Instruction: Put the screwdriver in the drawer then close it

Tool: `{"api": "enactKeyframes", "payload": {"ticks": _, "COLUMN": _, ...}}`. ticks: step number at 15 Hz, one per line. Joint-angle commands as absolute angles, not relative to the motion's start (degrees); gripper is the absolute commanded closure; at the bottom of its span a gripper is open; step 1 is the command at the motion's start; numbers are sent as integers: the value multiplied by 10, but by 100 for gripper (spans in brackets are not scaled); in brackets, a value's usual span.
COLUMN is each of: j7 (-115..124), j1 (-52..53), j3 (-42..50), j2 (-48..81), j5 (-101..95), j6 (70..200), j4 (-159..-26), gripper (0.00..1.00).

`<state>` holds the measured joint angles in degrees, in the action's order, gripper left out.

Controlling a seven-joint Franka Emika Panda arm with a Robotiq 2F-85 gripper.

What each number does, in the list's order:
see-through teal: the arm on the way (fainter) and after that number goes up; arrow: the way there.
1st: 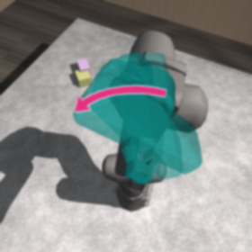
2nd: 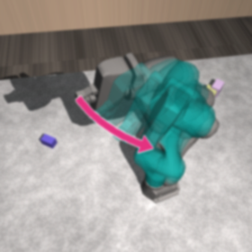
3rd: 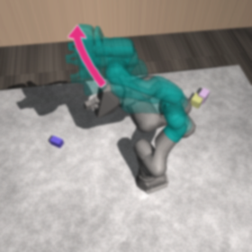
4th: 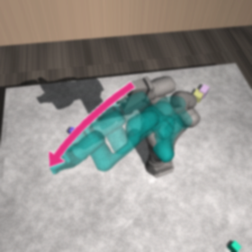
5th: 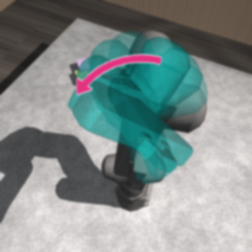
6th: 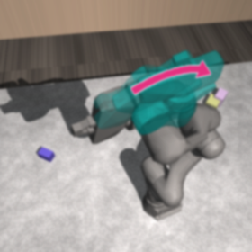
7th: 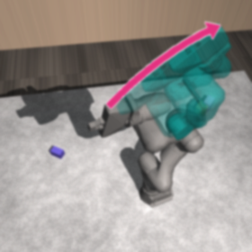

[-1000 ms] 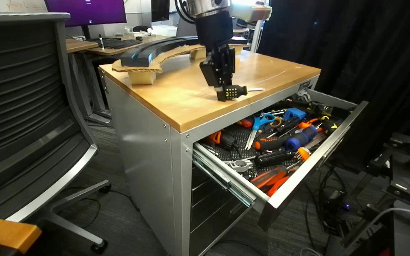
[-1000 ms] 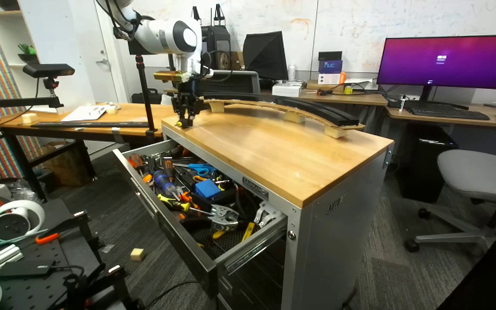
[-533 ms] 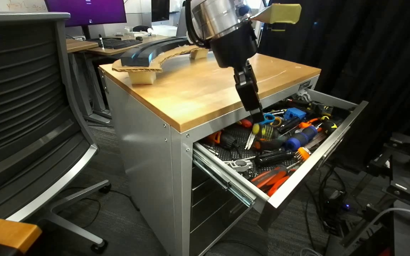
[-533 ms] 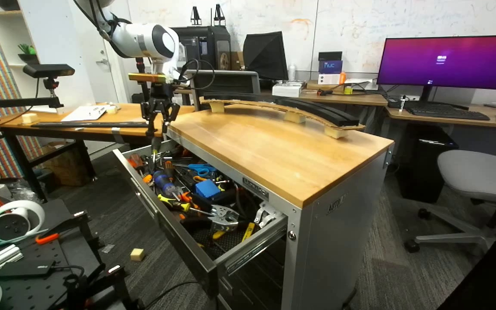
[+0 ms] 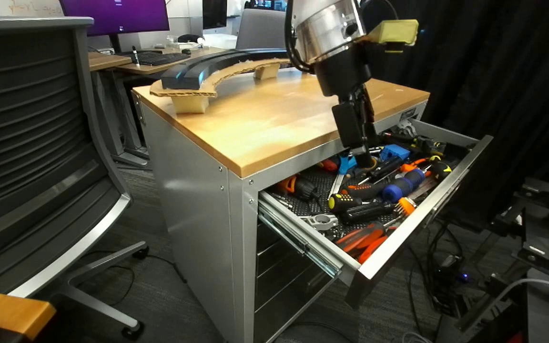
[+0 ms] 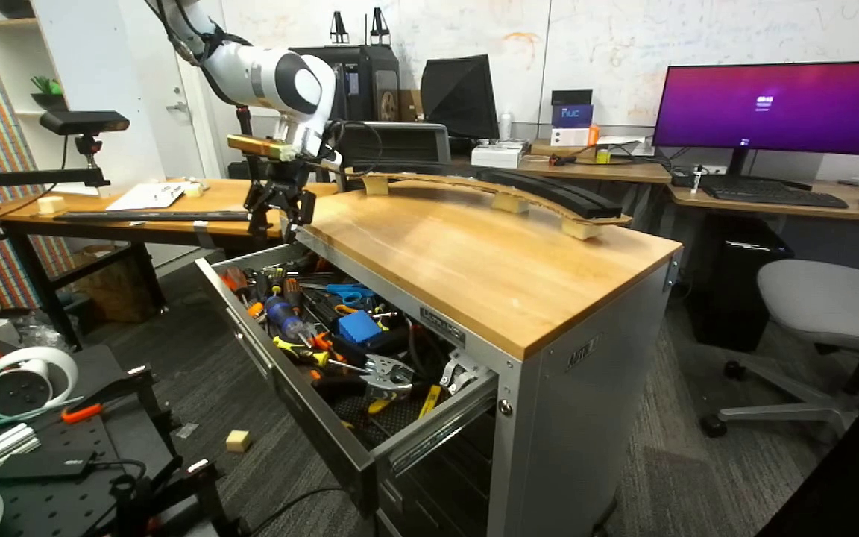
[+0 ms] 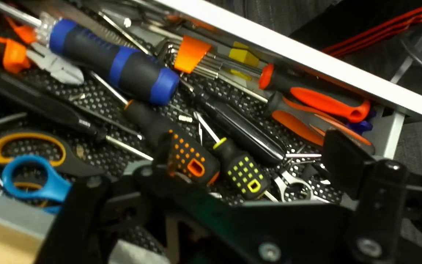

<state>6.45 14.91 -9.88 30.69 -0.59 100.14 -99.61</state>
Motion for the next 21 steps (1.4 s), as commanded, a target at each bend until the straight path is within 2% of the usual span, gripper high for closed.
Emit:
{"api": "enactKeyframes", "payload": {"ticks": 1, "j7": 103, "j1": 120, "j3": -97, "j2": 228, "j5": 78, "j6": 1063, "j4": -1139, "gripper": 0}}
{"api": "enactKeyframes", "payload": {"ticks": 9, "j7": 159, "j1": 109, "j3": -111, "j2": 99, "j5": 303, "j6": 1217, "j4": -1395, "gripper": 0}}
{"api": "enactKeyframes", "payload": {"ticks": 10, "j7": 174, "j1": 112, "j3": -108, "j2": 99, "j5": 317, "j6": 1237, "j4": -1410, "gripper": 25}}
{"api": "enactKeyframes", "payload": {"ticks": 11, "j7": 197, "j1": 118, "j3": -102, "j2": 111, "j5": 303, "j6": 1263, "j4": -1414, "gripper": 26}}
{"api": "enactKeyframes", "payload": {"ticks": 17, "j7": 312, "j1": 148, "j3": -63, "j2": 220, "j5": 82, "j6": 1292, "j4": -1335, "gripper": 73}}
{"api": "enactKeyframes", "payload": {"ticks": 20, "j7": 339, "j1": 174, "j3": -56, "j2": 236, "j5": -15, "j6": 1272, "j4": -1272, "gripper": 94}}
{"api": "enactKeyframes", "payload": {"ticks": 21, "j7": 346, "j1": 186, "j3": -55, "j2": 245, "j5": -45, "j6": 1269, "j4": -1247, "gripper": 96}}
